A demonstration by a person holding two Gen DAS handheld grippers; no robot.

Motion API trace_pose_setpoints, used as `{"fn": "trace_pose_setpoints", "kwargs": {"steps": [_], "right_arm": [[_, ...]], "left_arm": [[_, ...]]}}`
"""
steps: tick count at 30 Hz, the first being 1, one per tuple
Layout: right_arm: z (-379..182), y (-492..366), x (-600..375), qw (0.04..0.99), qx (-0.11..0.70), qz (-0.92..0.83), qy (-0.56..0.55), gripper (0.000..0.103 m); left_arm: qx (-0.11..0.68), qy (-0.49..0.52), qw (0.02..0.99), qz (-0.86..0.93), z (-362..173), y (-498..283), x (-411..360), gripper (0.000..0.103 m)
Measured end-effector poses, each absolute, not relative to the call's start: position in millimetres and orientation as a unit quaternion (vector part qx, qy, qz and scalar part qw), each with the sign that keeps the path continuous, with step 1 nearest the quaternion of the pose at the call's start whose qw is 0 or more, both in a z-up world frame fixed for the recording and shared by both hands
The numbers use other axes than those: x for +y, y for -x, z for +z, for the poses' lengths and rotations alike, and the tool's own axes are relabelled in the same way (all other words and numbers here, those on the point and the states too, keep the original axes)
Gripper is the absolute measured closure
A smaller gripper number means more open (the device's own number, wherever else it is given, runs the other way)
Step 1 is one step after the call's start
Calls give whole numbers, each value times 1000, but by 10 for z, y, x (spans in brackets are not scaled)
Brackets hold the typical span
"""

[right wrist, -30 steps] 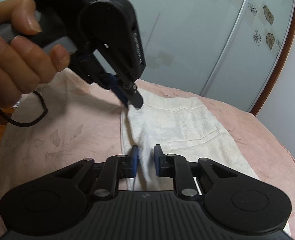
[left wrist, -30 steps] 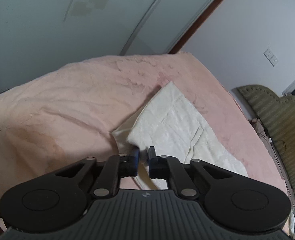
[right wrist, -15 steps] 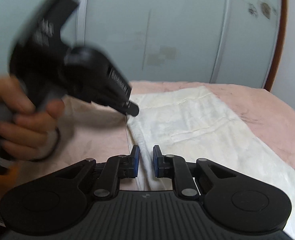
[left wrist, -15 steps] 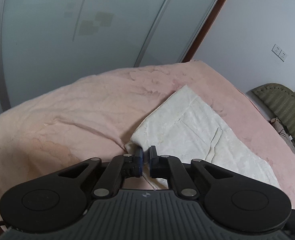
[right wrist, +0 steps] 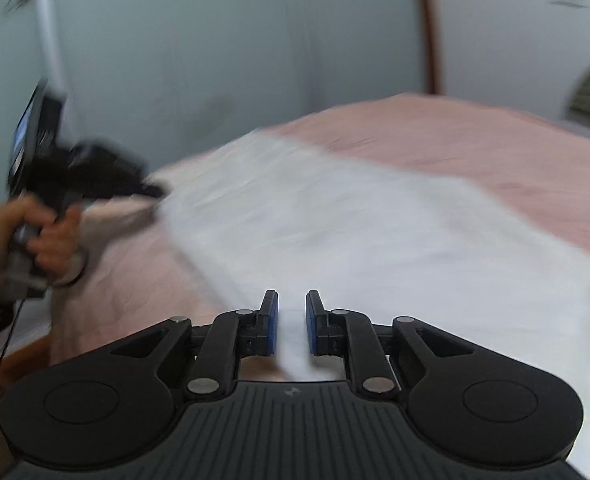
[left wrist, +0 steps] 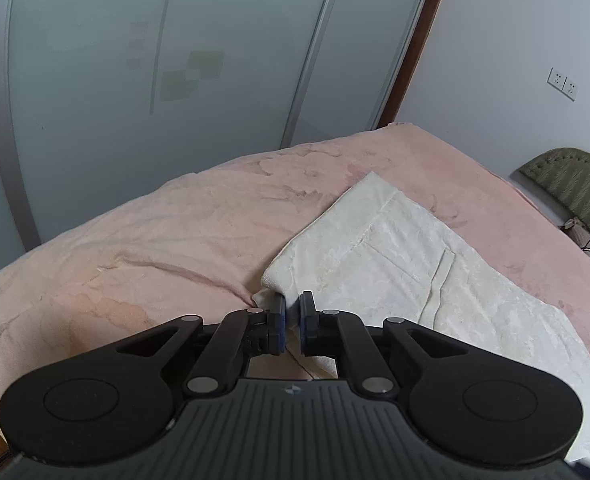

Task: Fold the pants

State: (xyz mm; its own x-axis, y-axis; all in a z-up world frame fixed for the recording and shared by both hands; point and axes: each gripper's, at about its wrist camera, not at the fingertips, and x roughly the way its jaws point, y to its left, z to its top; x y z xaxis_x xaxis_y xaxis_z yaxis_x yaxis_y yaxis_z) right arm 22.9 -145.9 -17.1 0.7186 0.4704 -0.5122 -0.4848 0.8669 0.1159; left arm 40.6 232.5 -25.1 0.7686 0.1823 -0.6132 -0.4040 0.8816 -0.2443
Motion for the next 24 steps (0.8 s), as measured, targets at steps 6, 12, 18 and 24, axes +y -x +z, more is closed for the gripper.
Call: {"fn": "trace_pose_setpoints", "kwargs": {"steps": [6,12,18,24], "right_arm": [[-338,68,-2408,948,304,90,-26,88],[-378,508,-2768,956,281,53,-61,85],[-287,799,-3442,956,271,-69,-92,84],[-404,1061,-3643,946,298,-61,-107,85]], "left_arm": [[293,120,930,186,-248,-415,2126,90],[264,102,932,227,5,-311,2045,76],[193,52,961,191,385,-248,1625,72],[221,-8,975,20,302,-444,719,66]]}}
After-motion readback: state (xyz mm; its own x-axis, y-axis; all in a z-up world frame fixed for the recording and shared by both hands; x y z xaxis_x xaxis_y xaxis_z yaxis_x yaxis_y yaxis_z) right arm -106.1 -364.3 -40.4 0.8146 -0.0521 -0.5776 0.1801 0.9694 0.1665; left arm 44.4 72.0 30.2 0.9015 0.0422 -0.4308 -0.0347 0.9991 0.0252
